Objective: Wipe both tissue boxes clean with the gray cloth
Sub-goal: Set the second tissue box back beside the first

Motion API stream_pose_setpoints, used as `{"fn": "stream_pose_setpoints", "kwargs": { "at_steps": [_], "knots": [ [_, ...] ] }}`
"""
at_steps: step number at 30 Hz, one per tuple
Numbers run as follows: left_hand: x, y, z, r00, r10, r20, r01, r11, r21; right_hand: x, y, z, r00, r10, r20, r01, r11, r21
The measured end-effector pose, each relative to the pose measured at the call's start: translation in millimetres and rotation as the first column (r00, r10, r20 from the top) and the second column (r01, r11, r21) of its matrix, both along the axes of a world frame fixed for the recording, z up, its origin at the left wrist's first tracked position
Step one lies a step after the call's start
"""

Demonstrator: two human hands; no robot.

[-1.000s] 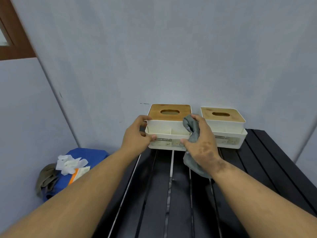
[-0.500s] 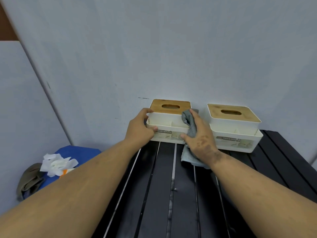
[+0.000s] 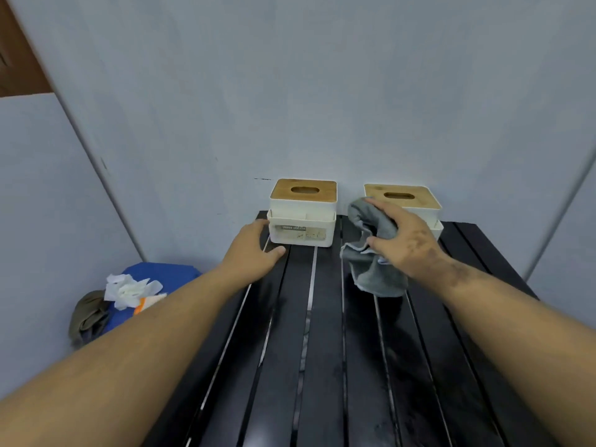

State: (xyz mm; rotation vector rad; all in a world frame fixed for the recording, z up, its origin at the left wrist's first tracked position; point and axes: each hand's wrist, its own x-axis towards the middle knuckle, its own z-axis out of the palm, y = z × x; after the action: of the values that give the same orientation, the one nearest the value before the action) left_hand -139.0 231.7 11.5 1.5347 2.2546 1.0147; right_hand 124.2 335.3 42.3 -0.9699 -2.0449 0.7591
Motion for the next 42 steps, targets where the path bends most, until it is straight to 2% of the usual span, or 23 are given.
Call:
{"fn": "stream_pose_setpoints", "kwargs": {
  "at_steps": [3, 7, 9, 11, 13, 15, 16, 20, 23, 27, 29, 31, 32, 34, 36, 37, 39, 42],
  "knots": [
    [24.2, -45.1, -11.3, 0.999, -0.045, -0.028, 0.043, 0.995, -0.092, 56.1, -39.4, 24.8, 0.997, 0.024, 0.078, -0.024, 1.0, 0.003],
    [62.3, -106.8, -21.9, 0.976, -0.201, -0.089, 0.184, 0.968, -0.171, 125.1, -88.0, 37.3, 0.973, -0.059, 0.224, 0.039, 0.995, 0.093],
    [74.4, -135.5, -26.9, 0.954, -0.258, -0.152, 0.227, 0.955, -0.193, 153.5, -107.3, 24.3, 0.933, -0.133, 0.336, 0.087, 0.985, 0.148],
    [79.6, -161.5, -34.6, 0.934, -0.285, -0.213, 0.246, 0.95, -0.193, 180.9, -122.0, -9.1, 0.896, -0.128, 0.425, 0.075, 0.987, 0.139],
    [79.0, -184.3, -42.4, 0.923, -0.281, -0.263, 0.23, 0.951, -0.206, 202.6, -139.1, -44.4, 0.797, -0.119, 0.592, 0.127, 0.991, 0.029],
    [75.3, -202.5, -47.9, 0.921, -0.248, -0.3, 0.187, 0.958, -0.217, 220.3, -145.9, -74.7, 0.639, -0.14, 0.756, 0.16, 0.986, 0.048],
    [73.4, -209.4, -50.1, 0.925, -0.231, -0.302, 0.169, 0.961, -0.217, 225.5, -146.5, -83.9, 0.64, -0.143, 0.755, 0.146, 0.987, 0.063],
    [73.0, -218.6, -52.2, 0.932, -0.216, -0.29, 0.159, 0.965, -0.207, 223.5, -147.2, -93.9, 0.816, -0.065, 0.574, 0.114, 0.992, -0.049],
    [76.5, -217.2, -51.1, 0.926, -0.218, -0.307, 0.155, 0.964, -0.216, 196.1, -164.9, -92.8, 0.878, -0.022, 0.479, 0.064, 0.995, -0.072],
    [78.2, -216.5, -48.3, 0.924, -0.224, -0.311, 0.158, 0.962, -0.223, 114.3, -229.6, -99.0, 0.863, 0.147, 0.483, -0.181, 0.983, 0.025],
    [77.5, -217.8, -47.5, 0.934, -0.213, -0.287, 0.155, 0.965, -0.213, 80.7, -261.0, -99.1, 0.811, 0.256, 0.526, -0.322, 0.946, 0.034],
    [73.6, -219.5, -47.5, 0.949, -0.176, -0.262, 0.13, 0.974, -0.183, 75.0, -266.3, -93.2, 0.772, 0.301, 0.56, -0.372, 0.928, 0.013],
    [70.7, -220.4, -48.2, 0.956, -0.15, -0.253, 0.11, 0.98, -0.166, 80.5, -258.4, -88.3, 0.766, 0.29, 0.574, -0.355, 0.935, 0.002],
    [64.6, -223.0, -50.4, 0.956, -0.122, -0.267, 0.079, 0.983, -0.165, 101.6, -229.1, -82.7, 0.773, 0.163, 0.613, -0.247, 0.968, 0.054],
    [59.9, -226.3, -53.5, 0.946, -0.136, -0.294, 0.08, 0.978, -0.195, 132.3, -189.7, -76.0, 0.786, -0.016, 0.618, -0.004, 1.0, 0.031],
    [58.7, -227.7, -55.0, 0.944, -0.145, -0.296, 0.086, 0.975, -0.204, 148.3, -170.4, -73.5, 0.789, -0.117, 0.603, 0.14, 0.99, 0.009],
    [58.1, -229.2, -56.8, 0.946, -0.148, -0.288, 0.091, 0.975, -0.202, 171.8, -138.7, -77.9, 0.763, -0.278, 0.583, 0.323, 0.946, 0.028],
    [58.4, -228.3, -58.1, 0.95, -0.142, -0.278, 0.09, 0.977, -0.191, 162.1, -111.2, -92.9, 0.794, -0.359, 0.491, 0.369, 0.926, 0.081]
  ]
}}
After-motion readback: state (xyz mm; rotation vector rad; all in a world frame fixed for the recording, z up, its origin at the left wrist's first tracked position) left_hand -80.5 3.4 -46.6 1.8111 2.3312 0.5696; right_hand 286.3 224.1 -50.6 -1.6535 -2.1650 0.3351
